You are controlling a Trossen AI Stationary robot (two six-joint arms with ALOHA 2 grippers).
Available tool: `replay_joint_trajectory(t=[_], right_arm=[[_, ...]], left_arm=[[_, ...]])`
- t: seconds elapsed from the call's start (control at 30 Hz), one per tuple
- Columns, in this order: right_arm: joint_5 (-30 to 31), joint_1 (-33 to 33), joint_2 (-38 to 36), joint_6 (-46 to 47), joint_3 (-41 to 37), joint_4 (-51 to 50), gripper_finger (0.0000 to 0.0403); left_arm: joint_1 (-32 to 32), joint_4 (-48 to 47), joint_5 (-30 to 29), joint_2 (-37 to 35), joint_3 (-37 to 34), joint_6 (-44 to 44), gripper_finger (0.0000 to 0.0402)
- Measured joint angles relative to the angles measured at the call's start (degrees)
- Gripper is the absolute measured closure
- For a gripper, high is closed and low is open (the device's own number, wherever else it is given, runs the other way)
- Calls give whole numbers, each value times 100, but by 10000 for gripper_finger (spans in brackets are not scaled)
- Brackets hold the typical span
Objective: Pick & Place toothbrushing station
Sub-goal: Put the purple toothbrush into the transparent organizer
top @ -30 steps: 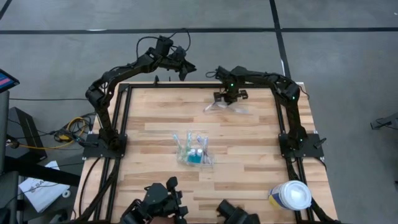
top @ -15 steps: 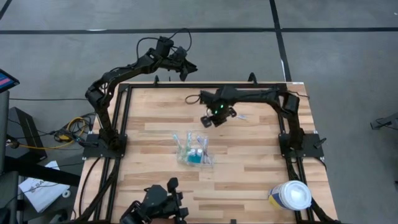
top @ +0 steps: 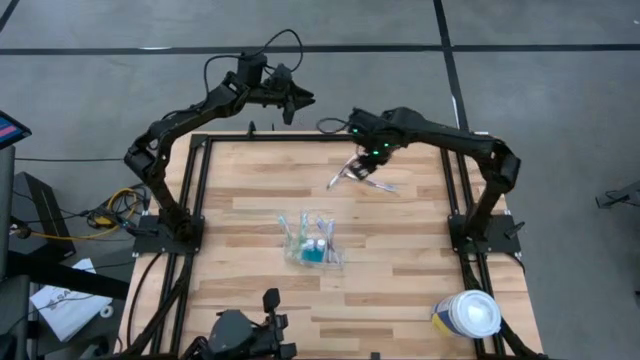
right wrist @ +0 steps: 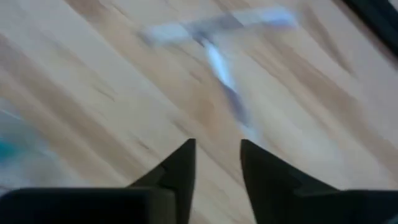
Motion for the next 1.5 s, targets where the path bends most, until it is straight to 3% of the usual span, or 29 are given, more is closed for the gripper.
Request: replay_joint_trajectory(t=[0.2, 0.37, 0.63, 0.87, 1.23, 1.5], right_arm=[[-191, -236, -224, -895, -778, -147, 217], [-222, -414, -164, -1561, -1507, 97, 192], [-685, -861, -156, -1665, -2581, 954, 210], [-781, -977, -156, -1922, -2756, 1327, 227], [-851, -1177, -158, -2049, -2780, 1512, 233], [-1129, -1155, -157, -1858, -3497, 1713, 238]], left_arm=[[2, 23, -25, -189, 3, 35, 296], [2, 14, -36, -186, 2, 37, 296], [2, 3, -88, -172, 0, 39, 296], [2, 26, -206, -172, -60, 81, 296], [2, 8, -241, -163, -804, 93, 296], [3, 65, -237, -163, -820, 86, 296]])
